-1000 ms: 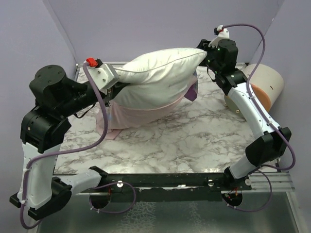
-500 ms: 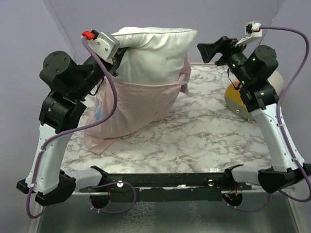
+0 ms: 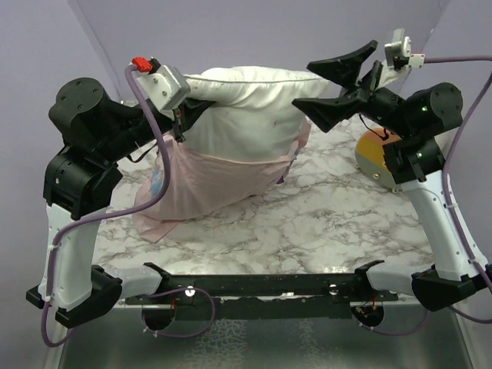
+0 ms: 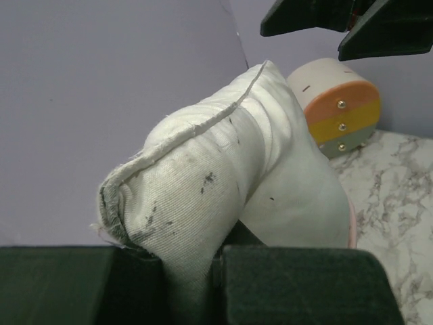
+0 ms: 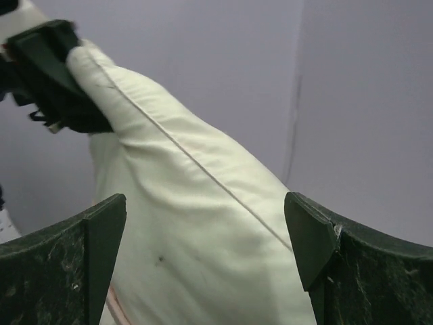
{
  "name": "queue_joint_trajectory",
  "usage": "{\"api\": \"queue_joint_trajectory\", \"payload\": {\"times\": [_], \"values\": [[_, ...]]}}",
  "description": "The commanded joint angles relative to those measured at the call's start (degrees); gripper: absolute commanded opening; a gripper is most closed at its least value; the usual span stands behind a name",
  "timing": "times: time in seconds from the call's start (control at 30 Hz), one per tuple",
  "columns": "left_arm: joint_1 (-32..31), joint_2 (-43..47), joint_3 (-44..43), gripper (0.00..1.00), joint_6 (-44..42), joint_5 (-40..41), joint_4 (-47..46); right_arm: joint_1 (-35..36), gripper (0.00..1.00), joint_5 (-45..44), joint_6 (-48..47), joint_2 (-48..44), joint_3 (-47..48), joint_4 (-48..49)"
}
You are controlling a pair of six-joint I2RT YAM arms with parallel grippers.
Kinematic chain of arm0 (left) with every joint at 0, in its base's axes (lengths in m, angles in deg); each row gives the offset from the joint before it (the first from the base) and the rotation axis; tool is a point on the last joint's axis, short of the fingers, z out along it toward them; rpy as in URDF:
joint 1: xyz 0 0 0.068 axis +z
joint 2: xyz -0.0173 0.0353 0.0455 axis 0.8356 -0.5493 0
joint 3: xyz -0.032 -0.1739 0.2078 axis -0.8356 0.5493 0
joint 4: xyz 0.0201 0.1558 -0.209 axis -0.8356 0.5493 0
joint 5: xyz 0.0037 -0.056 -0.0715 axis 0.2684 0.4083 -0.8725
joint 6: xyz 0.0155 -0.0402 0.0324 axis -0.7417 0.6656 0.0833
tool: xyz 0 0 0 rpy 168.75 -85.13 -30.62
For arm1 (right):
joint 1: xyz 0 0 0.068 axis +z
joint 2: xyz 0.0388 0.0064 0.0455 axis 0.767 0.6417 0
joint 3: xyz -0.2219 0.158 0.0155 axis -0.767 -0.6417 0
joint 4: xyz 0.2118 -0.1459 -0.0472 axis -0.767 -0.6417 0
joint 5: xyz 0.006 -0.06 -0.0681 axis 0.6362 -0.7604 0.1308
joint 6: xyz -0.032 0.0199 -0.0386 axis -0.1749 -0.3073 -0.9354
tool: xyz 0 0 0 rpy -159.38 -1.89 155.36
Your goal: Remove the pillowcase from the pillow
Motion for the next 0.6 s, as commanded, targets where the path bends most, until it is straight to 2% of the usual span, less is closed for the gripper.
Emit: {"api": "queue_joint_trajectory", "payload": {"times": [0.0, 0.2, 0.4, 0.57], "values": [[-0.2, -1.9, -2.5, 0.0, 0.5, -6.5, 3.3, 5.0, 1.0, 14.2, -6.5, 4.7, 6.4, 3.4], [-0.2, -3.8, -3.7, 0.0, 0.6, -7.0, 4.1, 11.8, 1.0, 15.9, -18.0, 11.0, 15.2, -10.4], [-0.2, -5.9, -6.7, 0.0, -0.2, -7.8, 5.4, 16.3, 1.0, 10.5, -28.1, 15.6, 18.4, -24.1], [-0.2, -6.4, -8.1, 0.0, -0.2, -8.6, 5.6, 19.7, 1.0, -0.8, -34.1, 20.2, 20.7, -32.6]]}}
